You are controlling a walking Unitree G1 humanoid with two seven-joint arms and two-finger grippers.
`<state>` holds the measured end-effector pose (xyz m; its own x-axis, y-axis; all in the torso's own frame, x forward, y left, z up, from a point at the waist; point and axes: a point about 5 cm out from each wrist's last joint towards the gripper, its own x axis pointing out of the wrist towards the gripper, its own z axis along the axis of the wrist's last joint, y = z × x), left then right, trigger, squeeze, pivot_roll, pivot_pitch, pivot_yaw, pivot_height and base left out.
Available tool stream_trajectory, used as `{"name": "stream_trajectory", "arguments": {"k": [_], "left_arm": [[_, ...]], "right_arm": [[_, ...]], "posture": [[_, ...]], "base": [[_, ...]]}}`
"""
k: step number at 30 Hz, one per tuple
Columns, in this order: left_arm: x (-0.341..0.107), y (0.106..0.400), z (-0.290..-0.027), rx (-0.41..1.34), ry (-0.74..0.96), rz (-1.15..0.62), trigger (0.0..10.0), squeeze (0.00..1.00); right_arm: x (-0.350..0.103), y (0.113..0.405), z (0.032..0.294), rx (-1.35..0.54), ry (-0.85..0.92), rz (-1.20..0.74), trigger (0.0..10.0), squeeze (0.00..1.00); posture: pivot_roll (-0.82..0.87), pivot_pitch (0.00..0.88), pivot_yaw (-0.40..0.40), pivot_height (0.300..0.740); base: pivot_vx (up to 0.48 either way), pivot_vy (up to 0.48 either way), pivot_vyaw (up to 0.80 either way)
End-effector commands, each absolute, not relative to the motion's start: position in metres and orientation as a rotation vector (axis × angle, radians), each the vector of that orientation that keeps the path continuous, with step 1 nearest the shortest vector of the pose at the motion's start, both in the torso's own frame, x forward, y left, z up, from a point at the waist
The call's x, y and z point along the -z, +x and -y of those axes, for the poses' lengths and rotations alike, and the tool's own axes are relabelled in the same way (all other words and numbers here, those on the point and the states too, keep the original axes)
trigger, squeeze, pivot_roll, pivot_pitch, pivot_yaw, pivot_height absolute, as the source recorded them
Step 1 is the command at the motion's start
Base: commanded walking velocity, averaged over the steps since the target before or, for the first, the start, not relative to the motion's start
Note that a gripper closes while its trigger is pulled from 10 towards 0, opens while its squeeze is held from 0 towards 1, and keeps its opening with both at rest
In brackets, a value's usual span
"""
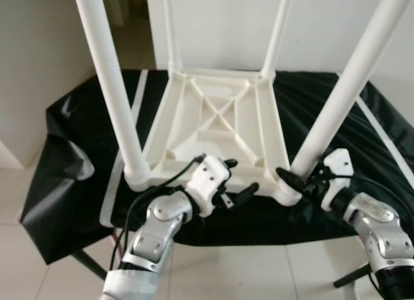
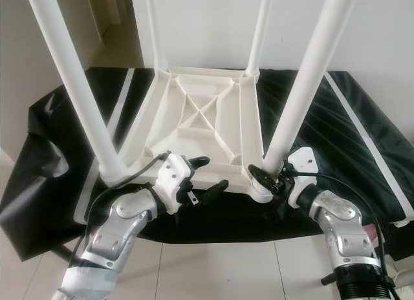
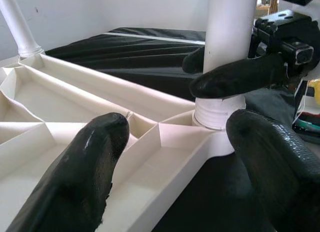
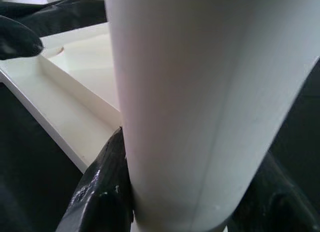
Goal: Building children table
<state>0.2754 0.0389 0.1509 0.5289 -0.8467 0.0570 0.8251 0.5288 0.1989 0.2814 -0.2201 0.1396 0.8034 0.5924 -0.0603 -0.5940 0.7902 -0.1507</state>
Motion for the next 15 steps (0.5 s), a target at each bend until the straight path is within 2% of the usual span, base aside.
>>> {"name": "stream_trajectory", "arguments": {"k": [1, 5, 6, 13, 15], "left_arm": [[-0.156, 0.276, -0.037, 0.976, 0.160, 0.172, 10.0, 0.00], [-0.153, 0.277, -0.036, 0.966, 0.174, 0.165, 10.0, 0.00], [-0.152, 0.277, -0.036, 0.970, 0.177, 0.161, 10.0, 0.00], [-0.153, 0.278, -0.035, 0.982, 0.172, 0.158, 10.0, 0.00], [-0.154, 0.279, -0.036, 0.975, 0.176, 0.160, 10.0, 0.00]], "right_arm": [[-0.127, 0.276, 0.223, -0.662, -0.154, -0.072, 0.0, 0.00], [-0.126, 0.275, 0.225, -0.646, -0.145, -0.081, 0.0, 0.00], [-0.126, 0.273, 0.224, -0.629, -0.119, -0.074, 10.0, 0.00], [-0.127, 0.271, 0.215, -0.534, -0.005, -0.023, 10.0, 0.00], [-0.120, 0.267, 0.203, -0.404, 0.025, -0.041, 10.0, 0.00]], "posture": [[-0.04, 0.025, -0.025, 0.740], [-0.05, 0.033, -0.021, 0.740], [-0.06, 0.036, -0.022, 0.740], [-0.06, 0.040, -0.024, 0.740], [-0.07, 0.044, -0.020, 0.740]], "base": [[0.000, 0.000, 0.00], [0.000, 0.000, 0.00], [0.000, 0.000, 0.00], [0.000, 0.000, 0.00], [0.000, 0.000, 0.00]]}}
